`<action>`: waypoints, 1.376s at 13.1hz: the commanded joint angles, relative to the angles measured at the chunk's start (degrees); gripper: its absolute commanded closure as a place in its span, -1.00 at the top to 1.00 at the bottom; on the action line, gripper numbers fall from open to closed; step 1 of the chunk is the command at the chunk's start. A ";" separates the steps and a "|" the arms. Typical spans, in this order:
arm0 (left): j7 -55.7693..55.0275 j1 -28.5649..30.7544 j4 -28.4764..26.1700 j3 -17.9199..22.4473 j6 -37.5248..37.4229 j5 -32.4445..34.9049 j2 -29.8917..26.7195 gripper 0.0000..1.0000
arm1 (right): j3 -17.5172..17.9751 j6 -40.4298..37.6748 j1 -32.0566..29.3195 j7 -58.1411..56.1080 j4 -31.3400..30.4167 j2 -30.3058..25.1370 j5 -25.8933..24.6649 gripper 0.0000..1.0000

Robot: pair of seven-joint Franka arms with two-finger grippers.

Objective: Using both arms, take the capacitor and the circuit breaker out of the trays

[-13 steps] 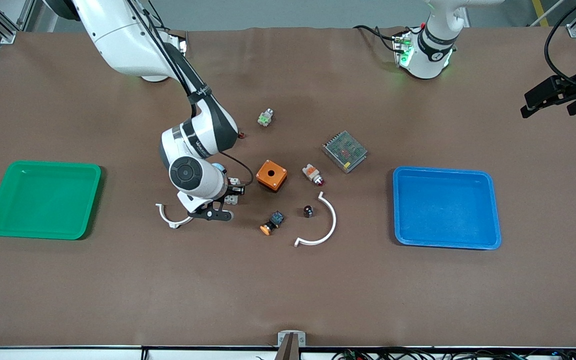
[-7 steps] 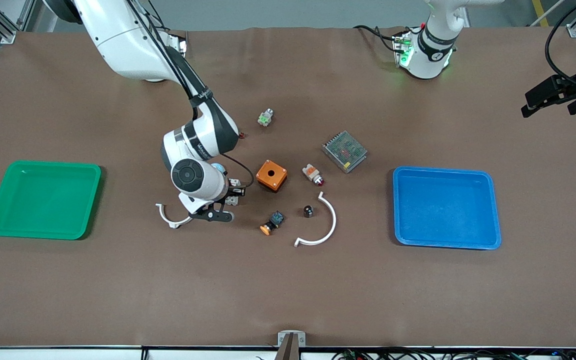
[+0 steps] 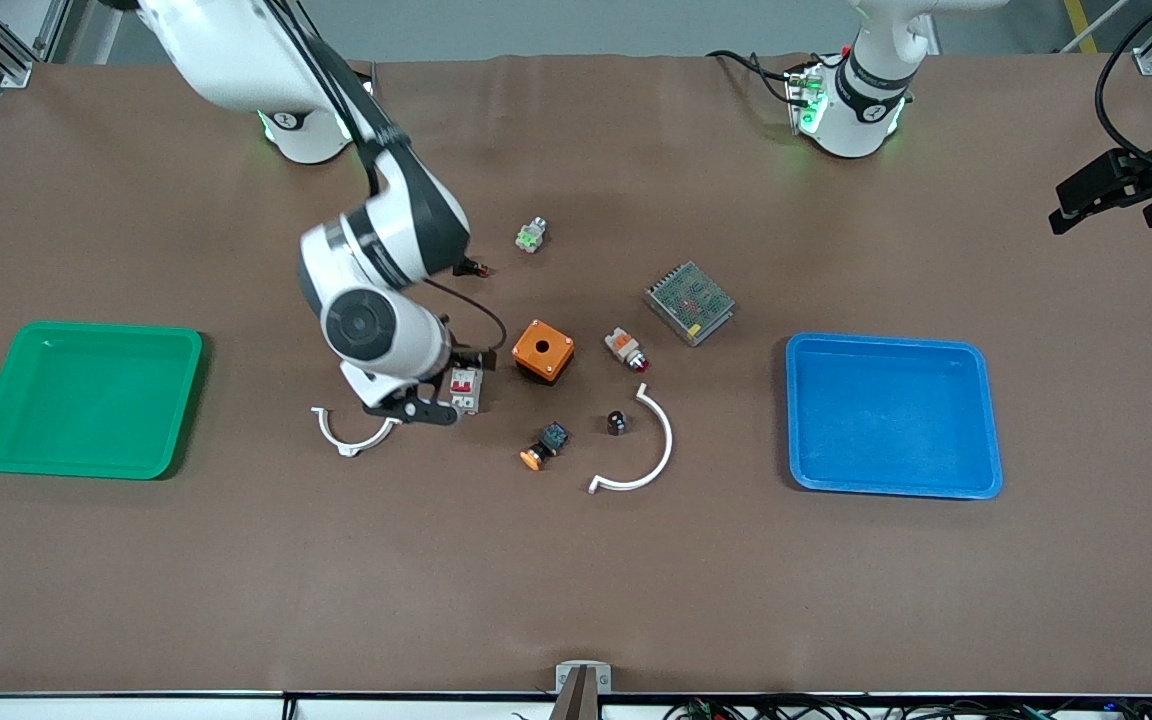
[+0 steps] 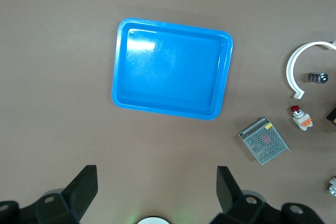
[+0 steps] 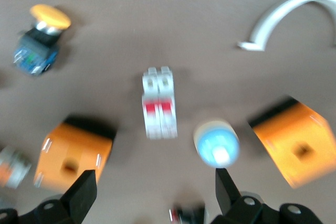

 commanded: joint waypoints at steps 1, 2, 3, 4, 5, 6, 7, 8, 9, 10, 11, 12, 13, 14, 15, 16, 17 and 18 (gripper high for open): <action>-0.51 0.23 -0.75 -0.30 -0.44 1.11 -1.30 1.00 | 0.04 -10.13 -1.67 0.54 -3.81 -14.75 0.60 1.00; -0.51 0.23 -0.57 -0.30 -0.44 1.11 -1.22 1.00 | 0.04 -13.12 -2.89 -0.07 -3.90 -18.18 0.51 1.00; -0.60 0.14 -0.49 -0.30 -0.27 1.11 -0.96 1.00 | -0.04 -15.85 -4.47 -2.60 -3.90 -21.26 0.17 1.00; -0.60 0.14 -0.48 -0.30 -0.27 1.11 -0.95 1.00 | 0.04 -17.53 -6.92 -5.67 -3.90 -23.46 -0.01 1.00; -0.60 0.14 -0.48 -0.39 -0.27 1.20 -0.95 1.00 | -0.04 -18.68 -9.73 -9.44 -3.72 -24.79 -0.19 1.00; -0.60 0.06 -0.40 -0.30 -0.18 1.29 -0.78 1.00 | -0.04 -19.56 -13.07 -14.18 -3.46 -25.33 -1.23 1.00; -0.60 0.05 -0.22 -0.30 0.17 1.29 -0.52 1.00 | -0.04 -19.74 -15.62 -18.14 -3.02 -25.51 -2.29 1.00; -0.51 0.14 -0.22 -0.39 0.61 1.29 -0.51 1.00 | -0.04 -19.74 -17.91 -21.66 -2.15 -25.33 -2.91 1.00; -0.60 -0.03 -0.22 -0.39 0.70 1.20 -0.51 1.00 | -0.04 -19.57 -20.46 -24.83 -1.18 -25.16 -3.52 1.00; -0.69 -0.29 -0.22 -0.39 0.61 1.29 -0.51 1.00 | -0.04 -19.22 -22.31 -27.47 0.04 -24.98 -4.14 1.00; -0.78 -0.30 -0.22 -0.39 0.70 1.11 -0.51 1.00 | -0.04 -19.04 -23.81 -29.67 1.62 -24.72 -5.01 1.00; -0.69 -0.47 -0.22 -0.39 0.79 1.11 -0.34 1.00 | -0.04 -18.95 -24.69 -30.56 3.20 -24.28 -5.89 1.00; -0.60 -0.47 -0.13 -0.48 0.79 1.11 -0.25 1.00 | -0.04 -18.95 -24.79 -30.57 4.70 -23.49 -7.21 1.00; -0.43 -0.56 -0.13 -0.39 0.70 1.29 -0.25 1.00 | -0.04 -18.87 -24.79 -30.57 5.85 -22.96 -8.61 1.00; -0.43 -0.47 0.39 -0.48 0.70 1.29 -0.25 1.00 | -0.04 -18.86 -24.88 -30.57 6.21 -22.79 -9.24 1.00; -0.16 -0.39 0.57 -0.39 0.70 1.29 -0.25 1.00 | -0.04 -18.43 -24.88 -30.57 6.21 -22.70 -9.07 1.00; -0.07 -0.30 0.92 -0.39 0.61 1.29 -0.25 1.00 | -0.04 -17.73 -24.88 -30.49 6.21 -22.70 -8.72 1.00; 0.01 -0.30 1.10 -0.39 0.44 1.29 -0.25 1.00 | -0.04 -17.37 -24.88 -30.48 6.21 -22.70 -8.54 1.00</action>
